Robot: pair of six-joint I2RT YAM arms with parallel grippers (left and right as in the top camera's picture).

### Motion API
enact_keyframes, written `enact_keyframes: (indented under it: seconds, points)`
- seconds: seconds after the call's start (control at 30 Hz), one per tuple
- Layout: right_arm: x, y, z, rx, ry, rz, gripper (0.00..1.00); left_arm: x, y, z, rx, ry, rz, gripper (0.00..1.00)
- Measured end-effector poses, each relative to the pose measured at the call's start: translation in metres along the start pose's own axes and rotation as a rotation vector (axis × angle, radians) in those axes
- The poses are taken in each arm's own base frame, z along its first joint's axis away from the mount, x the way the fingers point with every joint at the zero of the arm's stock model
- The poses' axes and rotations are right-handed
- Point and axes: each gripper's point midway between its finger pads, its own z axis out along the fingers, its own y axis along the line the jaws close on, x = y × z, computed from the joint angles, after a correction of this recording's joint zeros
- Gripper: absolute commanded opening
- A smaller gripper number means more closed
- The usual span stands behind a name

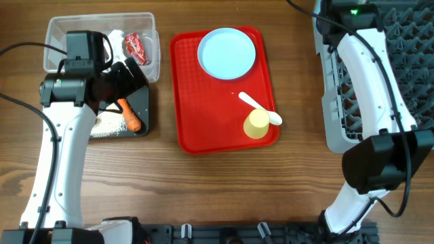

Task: Sort waste into correct bins and load items into the dishwasher rack
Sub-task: 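Carry the blue bowl with the right gripper to the dish rack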

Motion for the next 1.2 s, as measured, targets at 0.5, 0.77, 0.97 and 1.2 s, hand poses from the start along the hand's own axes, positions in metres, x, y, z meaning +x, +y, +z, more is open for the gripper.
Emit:
enact_keyframes:
  seconds: [0.5,0.77,0.97,1.2]
  points:
    - [0.031,-0.056,0.023,0.380,-0.011,0.012,0.04,0.000,0.000,0.000,0.000,0.000,0.000,1.00]
    - [0.069,-0.062,0.034,0.474,-0.003,0.071,0.04,0.000,0.000,0.000,0.000,0.000,0.000,1.00]
    - [0.085,-0.063,0.040,0.501,-0.019,0.146,0.04,0.000,0.000,0.000,0.000,0.000,0.000,1.00]
    - [0.096,-0.078,0.058,0.534,-0.010,0.224,0.04,0.000,0.000,0.000,0.000,0.000,0.000,1.00]
